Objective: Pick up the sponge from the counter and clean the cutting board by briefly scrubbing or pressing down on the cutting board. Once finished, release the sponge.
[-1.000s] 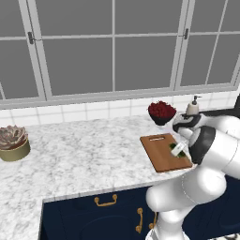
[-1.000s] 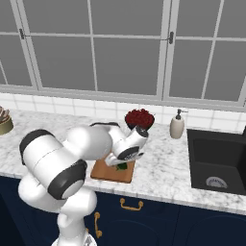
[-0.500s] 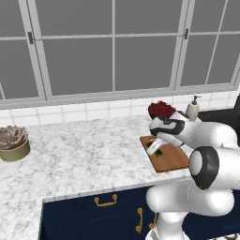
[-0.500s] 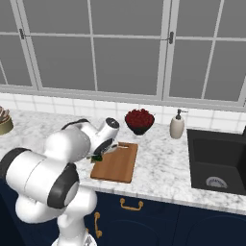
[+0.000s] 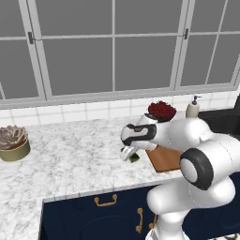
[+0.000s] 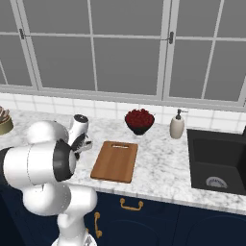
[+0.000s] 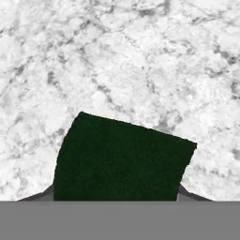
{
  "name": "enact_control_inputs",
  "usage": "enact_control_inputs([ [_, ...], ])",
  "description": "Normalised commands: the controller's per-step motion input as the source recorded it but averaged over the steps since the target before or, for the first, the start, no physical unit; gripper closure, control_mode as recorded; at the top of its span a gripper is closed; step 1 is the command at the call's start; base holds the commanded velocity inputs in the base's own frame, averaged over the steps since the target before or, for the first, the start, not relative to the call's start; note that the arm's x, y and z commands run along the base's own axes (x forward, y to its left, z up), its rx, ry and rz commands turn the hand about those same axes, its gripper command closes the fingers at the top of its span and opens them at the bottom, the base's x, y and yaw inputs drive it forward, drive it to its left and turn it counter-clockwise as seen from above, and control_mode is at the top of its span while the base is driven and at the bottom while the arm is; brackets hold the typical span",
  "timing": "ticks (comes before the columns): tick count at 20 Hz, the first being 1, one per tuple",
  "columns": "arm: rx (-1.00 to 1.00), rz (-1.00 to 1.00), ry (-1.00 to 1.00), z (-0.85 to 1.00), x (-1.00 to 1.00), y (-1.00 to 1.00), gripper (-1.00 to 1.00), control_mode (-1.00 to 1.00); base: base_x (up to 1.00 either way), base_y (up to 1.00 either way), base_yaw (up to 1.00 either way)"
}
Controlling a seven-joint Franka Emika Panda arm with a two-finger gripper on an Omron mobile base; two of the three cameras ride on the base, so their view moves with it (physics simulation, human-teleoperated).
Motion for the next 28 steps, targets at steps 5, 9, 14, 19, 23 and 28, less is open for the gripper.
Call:
enact_control_inputs([
  [5,-0.04,-0.13,0.00,-0.28,0.25,0.11,-1.00,-1.00,0.00,0.00,0.00],
  [9,0.04,0.01,0.00,0.19,0.02,-0.09,-1.00,-1.00,0.00,0.00,0.00],
  [14,0.12,0.00,0.00,0.98,0.02,0.00,-1.00,-1.00,0.00,0.00,0.00],
  [19,0.04,-0.06,-0.01,0.88,-0.76,0.00,-1.00,-1.00,0.00,0.00,0.00],
  [23,0.00,-0.06,0.00,0.98,-1.00,-0.34,-1.00,-1.00,0.00,0.00,0.00],
  [28,0.00,-0.08,0.00,0.99,-0.93,-0.56,-1.00,-1.00,0.00,0.00,0.00],
])
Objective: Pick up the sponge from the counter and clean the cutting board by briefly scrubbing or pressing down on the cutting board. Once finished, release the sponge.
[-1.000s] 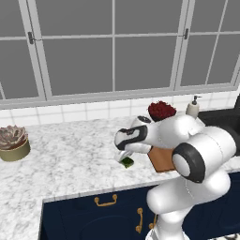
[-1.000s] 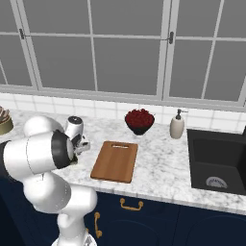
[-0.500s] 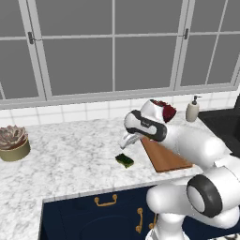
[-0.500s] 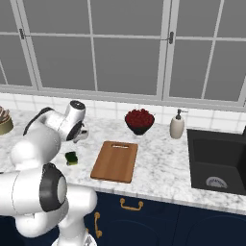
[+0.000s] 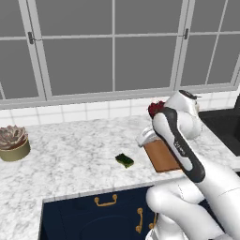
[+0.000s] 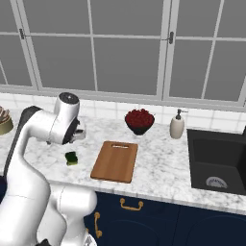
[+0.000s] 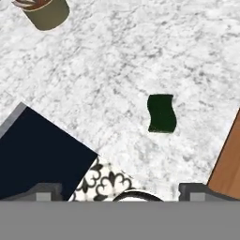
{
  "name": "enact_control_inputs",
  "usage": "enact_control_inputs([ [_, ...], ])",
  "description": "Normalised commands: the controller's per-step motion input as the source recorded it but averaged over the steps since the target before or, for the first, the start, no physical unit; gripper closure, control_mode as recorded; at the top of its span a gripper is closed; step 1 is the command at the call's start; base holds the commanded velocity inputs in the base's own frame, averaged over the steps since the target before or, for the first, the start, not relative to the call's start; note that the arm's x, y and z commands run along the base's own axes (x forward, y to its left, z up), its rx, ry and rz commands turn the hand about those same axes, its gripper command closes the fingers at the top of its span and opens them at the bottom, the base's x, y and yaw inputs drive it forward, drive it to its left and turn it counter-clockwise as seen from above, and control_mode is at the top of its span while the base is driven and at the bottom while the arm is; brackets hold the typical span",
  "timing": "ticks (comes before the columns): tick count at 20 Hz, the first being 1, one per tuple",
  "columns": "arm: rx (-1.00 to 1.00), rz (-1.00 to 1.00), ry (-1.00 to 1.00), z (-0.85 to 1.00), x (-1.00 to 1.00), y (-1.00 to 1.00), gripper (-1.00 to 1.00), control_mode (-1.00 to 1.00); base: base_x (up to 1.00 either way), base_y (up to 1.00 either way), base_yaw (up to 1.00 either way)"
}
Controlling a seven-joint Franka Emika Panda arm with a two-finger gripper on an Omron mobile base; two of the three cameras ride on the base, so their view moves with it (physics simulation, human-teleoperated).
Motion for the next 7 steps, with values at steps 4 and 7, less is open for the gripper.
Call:
enact_control_inputs([
  [4,-0.06,-0.05,0.00,0.78,-0.75,-0.45,-1.00,-1.00,0.00,0.00,0.00],
  [7,-0.08,-0.06,-0.05,0.57,-0.74,-0.29,-1.00,-1.00,0.00,0.00,0.00],
])
